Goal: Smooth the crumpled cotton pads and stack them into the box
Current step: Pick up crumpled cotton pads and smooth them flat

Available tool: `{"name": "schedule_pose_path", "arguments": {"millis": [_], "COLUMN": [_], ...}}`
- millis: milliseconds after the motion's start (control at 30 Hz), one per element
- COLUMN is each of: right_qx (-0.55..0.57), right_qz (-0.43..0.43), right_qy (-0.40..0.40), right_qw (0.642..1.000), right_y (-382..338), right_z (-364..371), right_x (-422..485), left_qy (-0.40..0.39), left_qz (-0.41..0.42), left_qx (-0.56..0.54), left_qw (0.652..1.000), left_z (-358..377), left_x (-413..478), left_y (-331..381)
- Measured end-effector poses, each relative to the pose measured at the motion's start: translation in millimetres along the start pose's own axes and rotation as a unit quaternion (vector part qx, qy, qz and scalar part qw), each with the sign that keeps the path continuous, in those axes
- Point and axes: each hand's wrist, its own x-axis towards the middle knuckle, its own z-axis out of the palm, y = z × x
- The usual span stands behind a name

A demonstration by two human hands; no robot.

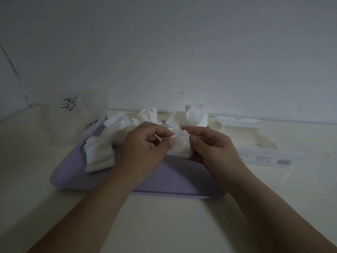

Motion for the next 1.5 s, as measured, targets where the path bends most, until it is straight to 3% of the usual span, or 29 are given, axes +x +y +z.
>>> {"name": "schedule_pose_path", "arguments": {"millis": [133, 467, 633, 933, 1167, 1300, 1500], "right_qx": [0.027, -0.009, -0.041, -0.066, -0.006, -0.120, -0.293], "right_qz": [0.016, 0.014, -0.012, -0.043, 0.009, -0.036, -0.082], "right_qy": [0.023, 0.077, 0.025, -0.015, -0.076, -0.062, -0.002], "right_qw": [0.999, 0.997, 0.999, 0.997, 0.997, 0.990, 0.953], "right_y": [0.1, 1.7, 1.0, -0.5, -1.3, 4.2, 7.8], "right_z": [-2.0, -6.6, -3.9, 0.7, -1.7, -5.4, -1.9], "right_x": [1.6, 4.6, 0.6, -2.2, -0.9, -1.8, -1.7], "left_qy": [0.017, 0.002, -0.091, -0.056, -0.037, -0.059, -0.107], "left_qz": [-0.011, -0.055, -0.085, -0.113, -0.085, -0.044, -0.068], "left_qx": [0.013, -0.133, -0.150, -0.121, -0.070, 0.007, 0.051], "left_qw": [1.000, 0.990, 0.981, 0.985, 0.993, 0.997, 0.991], "left_z": [-1.9, -8.9, -3.0, -3.4, -0.4, -0.3, -2.8], "left_x": [-0.2, 4.4, 1.8, 2.7, 0.1, 0.5, 0.7], "left_y": [1.4, 4.8, 2.2, 0.6, -3.6, -8.6, -15.7]}}
